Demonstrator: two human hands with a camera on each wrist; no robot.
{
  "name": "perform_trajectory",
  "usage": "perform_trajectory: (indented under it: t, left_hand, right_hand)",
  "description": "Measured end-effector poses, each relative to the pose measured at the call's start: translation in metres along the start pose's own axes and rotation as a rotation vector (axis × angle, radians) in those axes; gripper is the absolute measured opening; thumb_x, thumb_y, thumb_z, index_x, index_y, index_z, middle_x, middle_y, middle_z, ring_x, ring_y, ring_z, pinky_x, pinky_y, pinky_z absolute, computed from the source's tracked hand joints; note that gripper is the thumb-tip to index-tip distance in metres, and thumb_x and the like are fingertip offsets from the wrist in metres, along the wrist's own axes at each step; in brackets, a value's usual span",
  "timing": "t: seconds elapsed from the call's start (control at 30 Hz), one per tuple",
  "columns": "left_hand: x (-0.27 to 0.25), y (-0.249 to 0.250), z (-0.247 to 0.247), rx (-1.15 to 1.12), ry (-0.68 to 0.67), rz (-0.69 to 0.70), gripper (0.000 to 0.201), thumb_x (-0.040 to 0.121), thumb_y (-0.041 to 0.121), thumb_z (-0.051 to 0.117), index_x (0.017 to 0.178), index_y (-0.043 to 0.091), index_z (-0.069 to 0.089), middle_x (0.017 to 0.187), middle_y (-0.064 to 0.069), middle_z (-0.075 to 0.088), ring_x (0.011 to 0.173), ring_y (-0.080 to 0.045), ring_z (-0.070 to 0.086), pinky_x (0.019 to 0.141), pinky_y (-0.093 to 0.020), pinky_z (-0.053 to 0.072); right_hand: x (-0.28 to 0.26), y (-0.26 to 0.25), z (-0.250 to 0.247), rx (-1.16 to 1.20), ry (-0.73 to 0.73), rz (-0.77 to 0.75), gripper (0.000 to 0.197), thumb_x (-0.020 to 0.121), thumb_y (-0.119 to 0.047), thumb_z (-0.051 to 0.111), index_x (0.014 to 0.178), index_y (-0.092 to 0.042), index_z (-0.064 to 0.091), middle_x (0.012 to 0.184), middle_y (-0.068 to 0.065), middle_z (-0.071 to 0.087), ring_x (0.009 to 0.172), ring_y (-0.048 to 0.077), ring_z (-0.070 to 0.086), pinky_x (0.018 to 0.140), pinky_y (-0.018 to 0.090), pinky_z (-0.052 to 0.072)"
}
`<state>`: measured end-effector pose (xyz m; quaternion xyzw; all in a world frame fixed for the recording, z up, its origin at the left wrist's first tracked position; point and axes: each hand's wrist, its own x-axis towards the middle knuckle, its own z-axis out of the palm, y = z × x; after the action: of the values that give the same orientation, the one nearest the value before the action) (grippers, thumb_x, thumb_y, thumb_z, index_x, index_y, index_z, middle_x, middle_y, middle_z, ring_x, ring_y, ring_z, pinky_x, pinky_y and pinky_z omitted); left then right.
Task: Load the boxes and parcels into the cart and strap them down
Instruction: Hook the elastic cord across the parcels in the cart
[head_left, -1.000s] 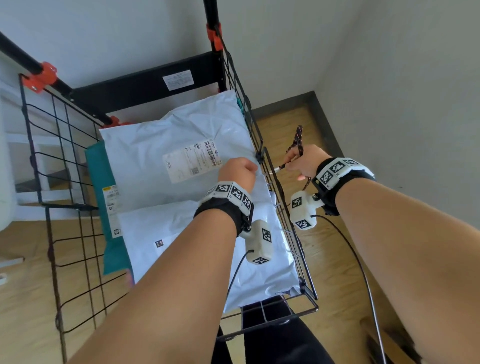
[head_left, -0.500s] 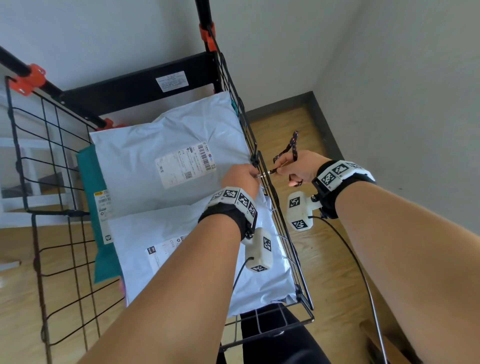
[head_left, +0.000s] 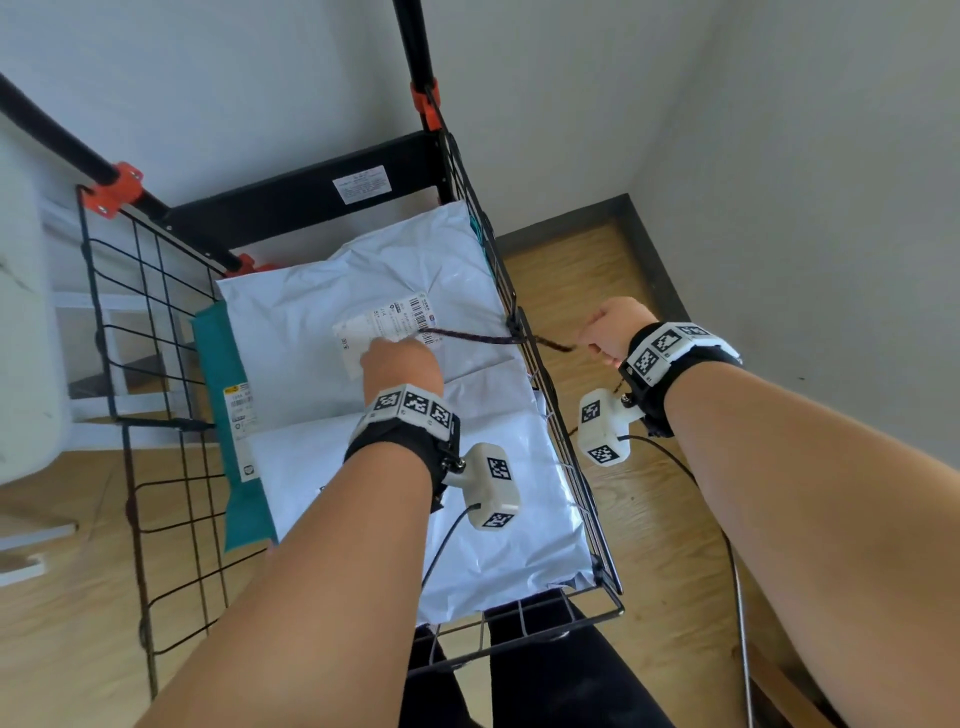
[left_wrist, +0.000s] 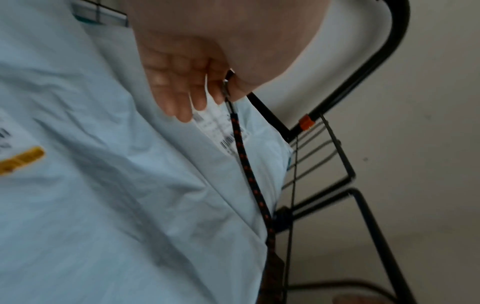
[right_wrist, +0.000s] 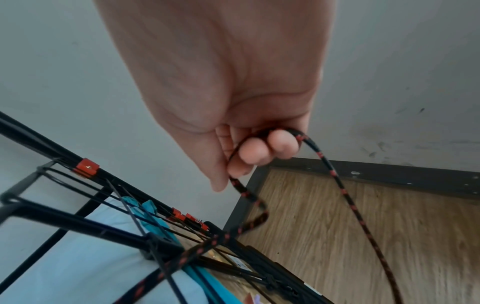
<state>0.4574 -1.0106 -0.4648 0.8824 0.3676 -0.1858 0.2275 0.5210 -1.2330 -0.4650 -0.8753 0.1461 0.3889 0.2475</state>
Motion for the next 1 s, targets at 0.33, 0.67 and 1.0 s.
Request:
perform_trajectory:
  t: [0.33, 0.67, 1.0]
  left_hand:
    - [-0.014, -0.026, -0.018, 0.016, 0.099, -0.332, 0.069, 0.083, 0.014, 0.059, 0.143, 0.009, 0.025, 0.148, -0.014, 0.021, 0.134, -0.032, 0.027, 0.109, -0.044, 0.031]
    - [-0.020, 0.033, 0.028, 0.022, -0.196, 0.335, 0.051, 0.091, -0.001, 0.045, 0.140, 0.011, 0.045, 0.144, -0.010, 0.043, 0.131, -0.027, 0.044, 0.108, -0.032, 0.033]
    - [-0.017, 0.024, 0.037, 0.215, -0.147, 0.192, 0.024, 0.091, 0.009, 0.049, 0.111, 0.007, 0.061, 0.116, -0.014, 0.063, 0.109, -0.030, 0.059, 0.087, -0.035, 0.047]
  right_hand:
    - [-0.015, -0.014, 0.002, 0.122, 0.046, -0.060, 0.028, 0.091, -0.007, 0.059, 0.119, -0.013, 0.060, 0.109, 0.008, 0.068, 0.095, 0.022, 0.067, 0.081, 0.034, 0.057]
    - [-0.007, 0.004, 0.008, 0.181, -0.021, -0.131, 0.025, 0.091, -0.008, 0.059, 0.108, -0.021, 0.071, 0.101, 0.002, 0.068, 0.074, 0.009, 0.056, 0.062, 0.018, 0.046]
    - [-0.001, 0.003, 0.007, 0.241, -0.073, -0.138, 0.014, 0.092, -0.011, 0.061, 0.095, -0.023, 0.068, 0.086, -0.004, 0.068, 0.065, 0.004, 0.056, 0.049, 0.012, 0.040]
